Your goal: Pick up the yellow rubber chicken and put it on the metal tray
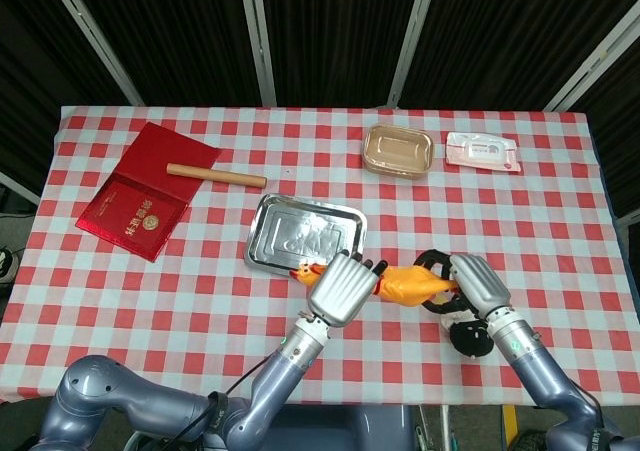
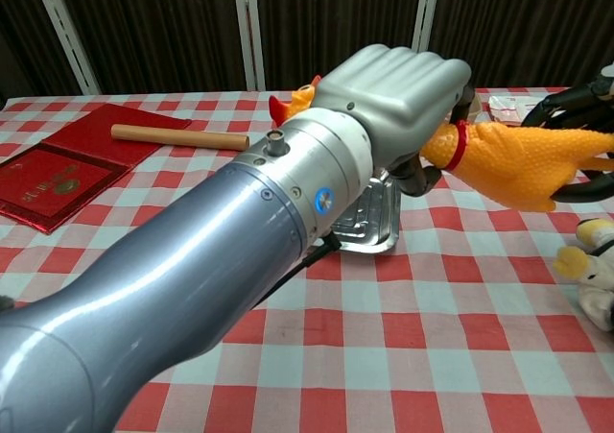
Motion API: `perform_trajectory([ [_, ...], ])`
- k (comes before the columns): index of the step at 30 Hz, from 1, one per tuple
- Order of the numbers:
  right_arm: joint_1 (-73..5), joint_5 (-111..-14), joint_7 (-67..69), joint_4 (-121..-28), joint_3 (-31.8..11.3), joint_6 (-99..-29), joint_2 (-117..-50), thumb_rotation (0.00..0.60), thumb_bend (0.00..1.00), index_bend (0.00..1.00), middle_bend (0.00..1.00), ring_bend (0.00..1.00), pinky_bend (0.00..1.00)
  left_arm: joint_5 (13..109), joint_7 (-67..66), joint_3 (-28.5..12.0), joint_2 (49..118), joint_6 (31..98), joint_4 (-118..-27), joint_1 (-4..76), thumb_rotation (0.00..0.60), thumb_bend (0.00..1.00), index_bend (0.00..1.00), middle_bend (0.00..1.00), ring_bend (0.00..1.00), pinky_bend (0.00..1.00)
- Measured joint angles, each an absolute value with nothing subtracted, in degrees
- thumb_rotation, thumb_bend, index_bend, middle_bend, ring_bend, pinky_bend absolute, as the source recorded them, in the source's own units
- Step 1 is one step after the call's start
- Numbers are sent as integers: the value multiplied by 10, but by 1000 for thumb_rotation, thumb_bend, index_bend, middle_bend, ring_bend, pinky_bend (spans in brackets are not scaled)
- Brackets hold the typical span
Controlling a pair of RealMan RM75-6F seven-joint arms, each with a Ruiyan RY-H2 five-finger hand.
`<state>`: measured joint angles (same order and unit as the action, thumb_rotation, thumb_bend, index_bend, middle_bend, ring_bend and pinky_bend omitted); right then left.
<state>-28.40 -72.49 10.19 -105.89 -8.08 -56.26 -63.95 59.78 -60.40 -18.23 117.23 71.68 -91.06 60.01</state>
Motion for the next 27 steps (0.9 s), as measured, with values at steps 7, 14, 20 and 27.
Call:
perform_trajectory([
  [7,-282,-721,95,-1061,-81,-569,-641,600,1000,991,900,935,997,600,-602,-181,1172,718,-911,599,600,582,599,618,559,657],
  [14,-280,-741,104,-1066,-74,-565,-630,600,768,429,492,470,568,600,-598,-184,1170,720,-910,597,600,582,600,618,559,657],
  [20,-284,-760,125,-1069,-64,-539,-613,600,263,6,122,102,223,597,-596,-189,1166,721,-912,595,600,582,601,618,559,657],
  [27,-287,-777,149,-1071,-57,-525,-594,600,175,0,0,0,135,595,-593,-190,1166,722,-910,594,600,582,601,619,559,657],
])
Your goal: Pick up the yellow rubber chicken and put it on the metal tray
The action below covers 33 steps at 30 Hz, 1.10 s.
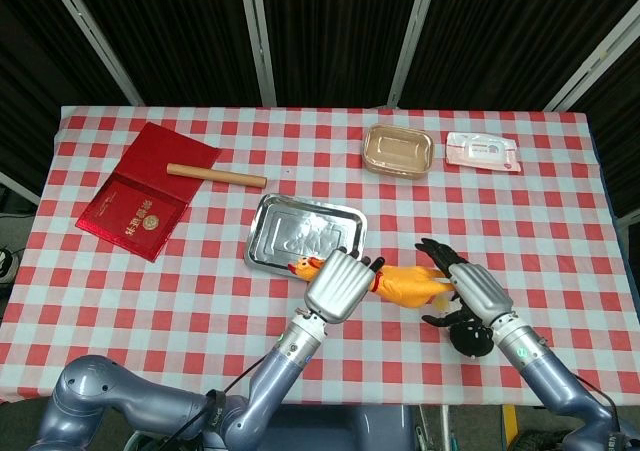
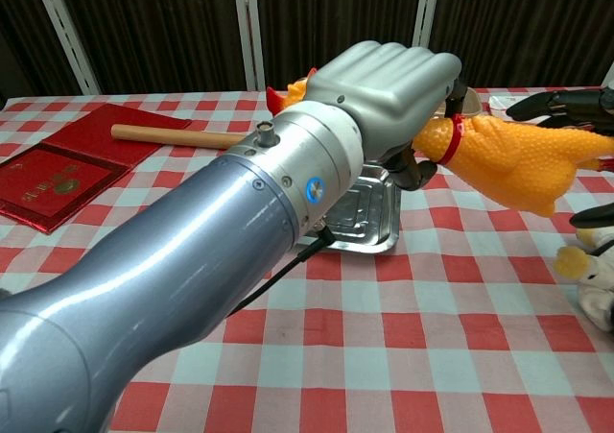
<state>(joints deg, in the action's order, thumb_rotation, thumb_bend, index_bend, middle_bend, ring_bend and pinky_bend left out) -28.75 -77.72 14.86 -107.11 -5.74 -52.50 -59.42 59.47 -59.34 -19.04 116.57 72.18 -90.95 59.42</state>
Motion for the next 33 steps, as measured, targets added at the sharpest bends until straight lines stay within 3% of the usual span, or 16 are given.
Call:
perform_trajectory([
  [9,-277,-780,151,-1069,-57,-548,-595,600,174,0,0,4,136,590,-587,-199,1170,728,-906,593,600,582,601,619,559,657],
  [14,-277,-776,150,-1065,-58,-549,-604,600,174,13,54,65,180,590,-585,-201,1174,730,-905,594,600,582,601,619,559,657],
  [17,-279,-770,144,-1064,-60,-549,-611,600,175,68,90,109,221,592,-588,-200,1177,733,-904,595,600,582,602,619,559,657],
  [21,-279,-761,136,-1065,-64,-556,-619,600,184,255,211,228,327,592,-592,-198,1181,734,-900,597,600,582,602,619,559,657],
  [23,-278,-755,131,-1066,-67,-563,-623,600,261,407,316,335,415,593,-591,-197,1183,734,-900,597,600,582,602,619,559,657],
  [25,-276,-748,126,-1064,-71,-571,-631,600,403,602,452,485,534,596,-591,-195,1183,735,-901,596,600,582,602,619,559,657],
  [27,-275,-741,125,-1062,-75,-576,-637,600,501,727,546,589,626,597,-590,-193,1182,735,-903,595,600,582,602,619,559,657],
  [33,-271,-733,115,-1055,-85,-601,-655,600,770,975,737,801,853,594,-589,-191,1176,732,-909,592,600,582,602,619,559,657],
])
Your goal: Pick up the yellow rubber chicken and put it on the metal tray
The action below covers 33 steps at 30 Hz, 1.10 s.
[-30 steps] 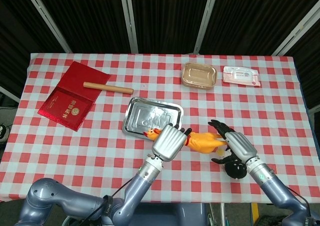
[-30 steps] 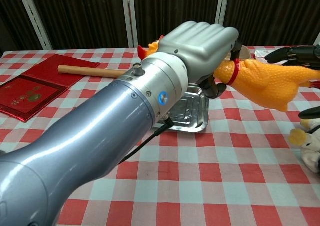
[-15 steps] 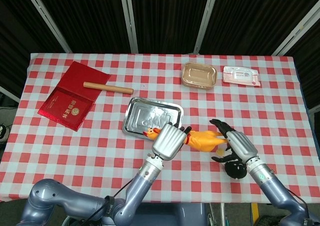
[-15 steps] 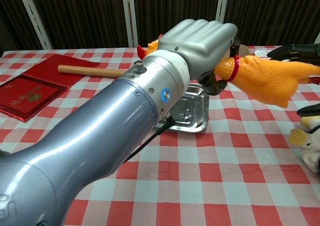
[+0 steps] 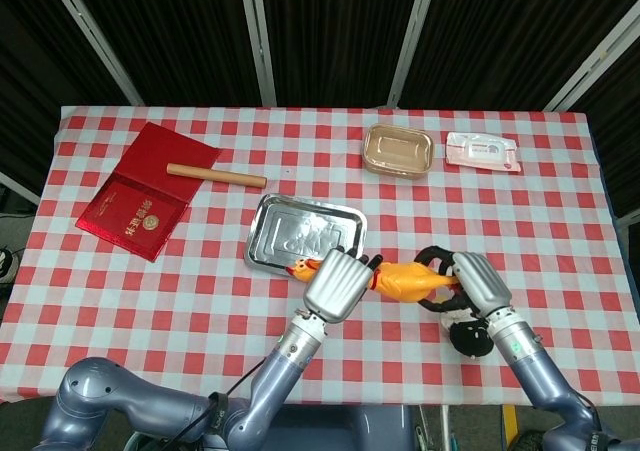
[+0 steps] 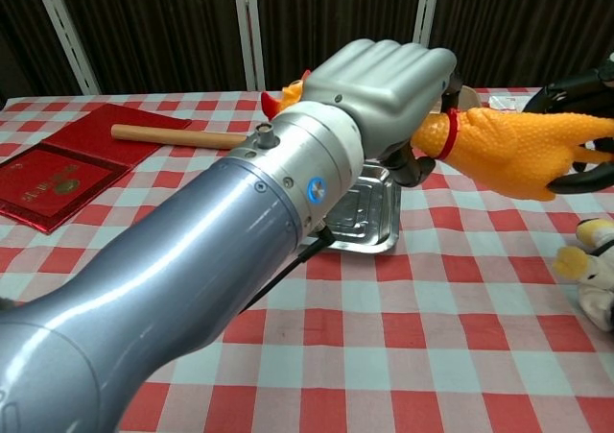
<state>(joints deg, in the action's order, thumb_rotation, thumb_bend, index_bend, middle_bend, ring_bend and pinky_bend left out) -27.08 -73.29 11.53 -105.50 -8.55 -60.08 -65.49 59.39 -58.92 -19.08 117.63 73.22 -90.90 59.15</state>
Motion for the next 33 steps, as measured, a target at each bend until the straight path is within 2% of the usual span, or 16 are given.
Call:
perform_trajectory([
  [4,-271,-729,105,-1054,-88,-604,-659,600,942,1000,838,900,951,593,-587,-188,1174,729,-911,590,600,582,602,619,559,657],
  [6,-272,-728,100,-1053,-89,-604,-661,600,989,1000,886,947,985,593,-587,-187,1174,727,-913,590,600,582,602,619,559,657],
  [9,-273,-727,92,-1052,-90,-606,-666,600,1000,1000,937,992,1000,593,-585,-185,1172,726,-916,589,600,582,602,618,559,657],
  [13,-273,-722,83,-1052,-91,-609,-671,600,1000,1000,966,1000,1000,594,-584,-184,1169,725,-920,588,600,582,602,618,559,657],
  [17,-271,-726,82,-1053,-91,-614,-671,600,988,990,911,915,957,595,-580,-184,1167,725,-921,586,600,582,601,618,559,657],
  [18,-270,-729,83,-1052,-91,-615,-670,600,928,939,851,852,896,595,-579,-184,1166,725,-921,586,600,582,601,618,559,657],
  [19,-270,-734,84,-1052,-89,-615,-669,600,794,823,749,747,804,595,-577,-184,1166,724,-921,585,600,582,601,617,559,657],
  [20,-269,-738,85,-1052,-87,-615,-666,600,718,753,694,690,752,596,-574,-184,1165,724,-921,584,600,581,601,617,559,657],
  [22,-269,-747,92,-1053,-83,-610,-657,600,424,432,460,440,518,597,-571,-184,1163,723,-920,584,600,578,600,617,559,657],
  [25,-270,-760,102,-1057,-74,-591,-639,600,169,74,193,152,258,601,-566,-184,1160,722,-919,583,600,578,600,616,559,657],
  [27,-272,-765,110,-1060,-68,-576,-625,600,88,4,78,43,160,605,-560,-184,1158,722,-920,582,600,578,600,616,559,657],
  [28,-274,-769,117,-1062,-65,-566,-615,600,56,0,34,13,123,607,-557,-184,1157,721,-920,581,600,578,600,615,559,657],
  [33,-277,-784,133,-1065,-56,-551,-596,600,6,0,0,0,65,617,-544,-178,1151,719,-920,577,600,578,600,615,559,657],
])
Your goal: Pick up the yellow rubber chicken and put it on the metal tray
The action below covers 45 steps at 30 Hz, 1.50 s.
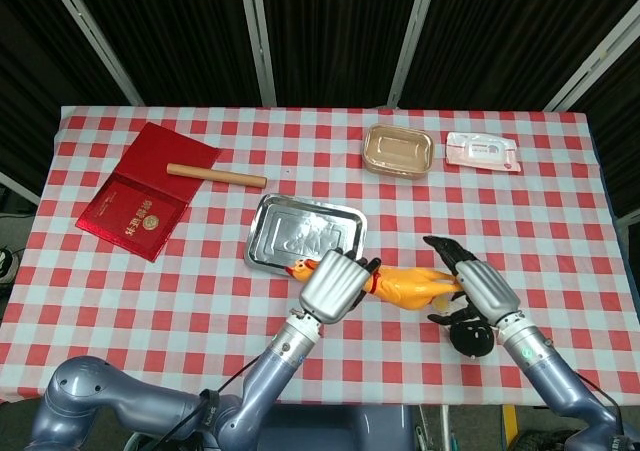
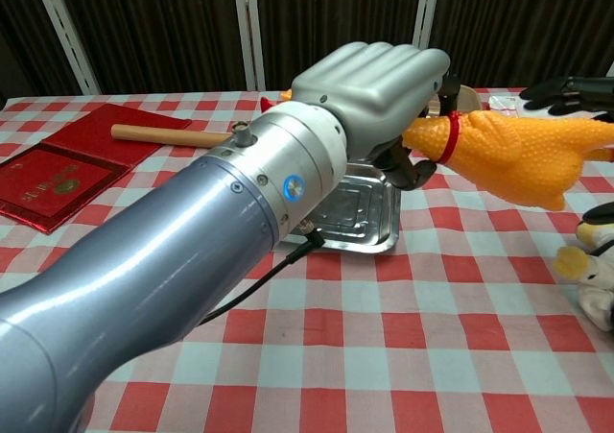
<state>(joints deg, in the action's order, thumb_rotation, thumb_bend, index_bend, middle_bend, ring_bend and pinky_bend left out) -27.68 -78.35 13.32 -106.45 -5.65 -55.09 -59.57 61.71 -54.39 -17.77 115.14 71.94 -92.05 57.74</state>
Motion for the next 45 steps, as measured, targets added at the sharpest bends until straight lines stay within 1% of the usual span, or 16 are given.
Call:
perform_trajectory([
  [12,-261,-815,159,-1050,-46,-575,-569,600,5,0,0,0,61,642,-496,-165,1127,715,-925,561,600,578,601,611,554,644],
  [20,-238,-818,189,-1019,-44,-606,-548,600,5,0,0,0,61,676,-402,-148,1078,695,-915,540,600,578,597,607,550,643],
  [28,-220,-806,209,-994,-50,-634,-550,600,5,0,0,0,61,692,-307,-140,1046,683,-875,514,600,578,596,604,548,628],
  [34,-212,-804,224,-983,-54,-647,-554,600,5,0,0,0,61,685,-229,-148,1046,656,-800,508,600,565,583,593,541,574],
  [37,-211,-806,229,-978,-55,-647,-556,600,5,0,0,0,61,680,-193,-153,1058,638,-746,511,600,557,574,586,536,529],
  [41,-212,-806,231,-976,-56,-643,-559,600,4,0,0,0,61,669,-156,-162,1091,607,-653,522,600,552,567,574,522,478],
  [45,-212,-805,229,-976,-57,-642,-561,600,5,0,0,0,61,658,-131,-172,1130,579,-575,536,600,518,548,546,496,447],
])
